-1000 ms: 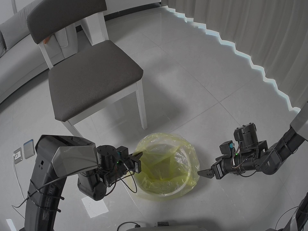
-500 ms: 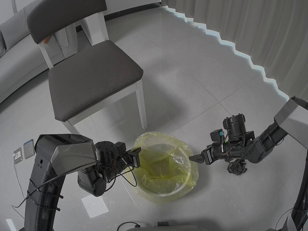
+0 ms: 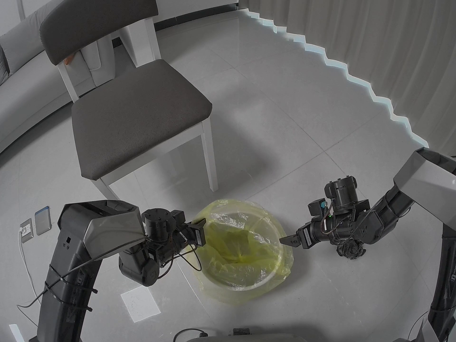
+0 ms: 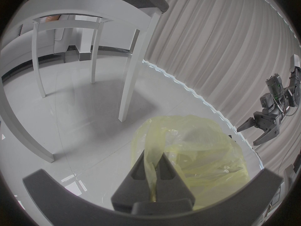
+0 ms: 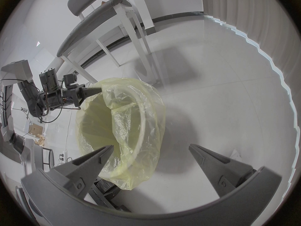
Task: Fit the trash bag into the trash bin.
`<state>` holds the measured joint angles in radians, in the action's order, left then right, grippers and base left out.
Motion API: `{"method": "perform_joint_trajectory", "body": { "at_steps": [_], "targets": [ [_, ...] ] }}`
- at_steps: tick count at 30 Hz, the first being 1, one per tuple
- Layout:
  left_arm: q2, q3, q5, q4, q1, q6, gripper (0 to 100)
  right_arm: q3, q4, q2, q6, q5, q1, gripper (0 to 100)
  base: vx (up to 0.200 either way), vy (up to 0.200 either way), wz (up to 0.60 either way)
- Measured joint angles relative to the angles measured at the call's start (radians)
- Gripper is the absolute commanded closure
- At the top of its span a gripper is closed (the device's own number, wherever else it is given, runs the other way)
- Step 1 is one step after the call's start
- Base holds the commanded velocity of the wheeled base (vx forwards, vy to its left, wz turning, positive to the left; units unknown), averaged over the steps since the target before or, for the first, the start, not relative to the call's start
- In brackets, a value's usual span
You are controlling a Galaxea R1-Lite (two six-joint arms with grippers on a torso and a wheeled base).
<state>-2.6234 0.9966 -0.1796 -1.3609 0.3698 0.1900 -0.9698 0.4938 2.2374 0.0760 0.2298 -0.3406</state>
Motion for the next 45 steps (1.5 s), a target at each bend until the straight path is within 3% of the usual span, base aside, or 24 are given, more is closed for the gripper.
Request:
{"method": "perform_joint_trajectory", "body": {
  "at_steps": [19,20,33,45],
  "targets": [
    [-0.045,0.033,-0.004,0.019,-0.017,0.053,100,0.005,0.001,0.017,0.001,0.000,0.014,0,0.000,0.000,0.00],
    [-0.040,0.025,-0.007,0.019,-0.016,0.056,0,0.005,0.000,0.017,0.001,0.000,0.015,0,0.000,0.000,0.00],
    [0.017,-0.126,-0.020,-0.071,-0.028,0.062,0,0.029,0.000,-0.003,0.000,0.000,0.011,0,0.000,0.000,0.00],
    [0.035,-0.237,-0.022,-0.139,-0.074,0.056,0,0.053,0.000,-0.063,-0.001,-0.011,-0.083,0,0.000,0.000,0.00]
  ]
}}
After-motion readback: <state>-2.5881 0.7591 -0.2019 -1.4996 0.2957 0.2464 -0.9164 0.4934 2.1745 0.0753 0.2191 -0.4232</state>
